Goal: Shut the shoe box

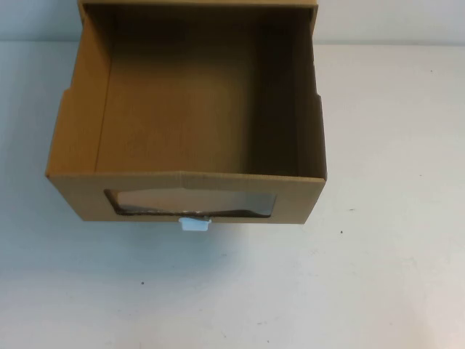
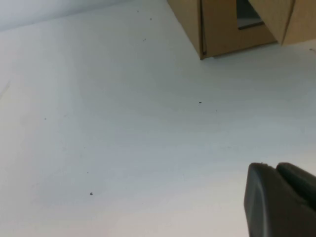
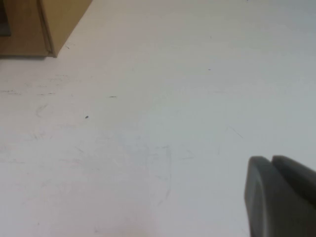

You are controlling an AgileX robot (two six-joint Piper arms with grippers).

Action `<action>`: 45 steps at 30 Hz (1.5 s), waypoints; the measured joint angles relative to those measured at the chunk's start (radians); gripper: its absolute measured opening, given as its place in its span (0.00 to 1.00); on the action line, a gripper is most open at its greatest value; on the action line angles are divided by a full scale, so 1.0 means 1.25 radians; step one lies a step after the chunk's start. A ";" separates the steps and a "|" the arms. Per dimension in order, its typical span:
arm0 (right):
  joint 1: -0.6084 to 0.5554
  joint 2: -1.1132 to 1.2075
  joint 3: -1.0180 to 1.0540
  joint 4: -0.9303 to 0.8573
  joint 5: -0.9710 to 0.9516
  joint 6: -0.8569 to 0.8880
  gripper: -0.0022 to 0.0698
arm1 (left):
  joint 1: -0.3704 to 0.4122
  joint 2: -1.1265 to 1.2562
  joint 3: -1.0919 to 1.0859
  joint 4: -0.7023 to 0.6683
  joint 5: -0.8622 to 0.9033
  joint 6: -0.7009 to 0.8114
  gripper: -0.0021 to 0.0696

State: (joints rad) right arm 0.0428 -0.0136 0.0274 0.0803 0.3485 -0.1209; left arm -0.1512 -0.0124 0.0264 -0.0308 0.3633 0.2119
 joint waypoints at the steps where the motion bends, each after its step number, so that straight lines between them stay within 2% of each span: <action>1: 0.000 0.000 0.000 0.000 0.000 0.000 0.01 | 0.000 0.000 0.000 0.000 0.000 0.000 0.03; 33: 0.000 0.000 0.000 0.000 0.000 0.000 0.01 | 0.000 0.000 0.000 -0.006 -0.015 -0.002 0.03; 36: 0.000 0.000 0.000 0.000 0.000 0.000 0.01 | 0.000 0.000 0.000 -0.090 -0.061 -0.038 0.03; 41: 0.000 0.000 0.000 0.000 0.000 0.000 0.01 | 0.000 0.000 0.000 -0.360 -0.216 -0.152 0.03; 45: 0.000 0.000 0.000 0.000 0.000 0.000 0.01 | 0.000 0.000 0.000 -0.434 -0.322 -0.150 0.03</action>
State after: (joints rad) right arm 0.0428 -0.0136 0.0274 0.0803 0.3485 -0.1209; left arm -0.1512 -0.0124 0.0264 -0.5730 -0.0391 0.0243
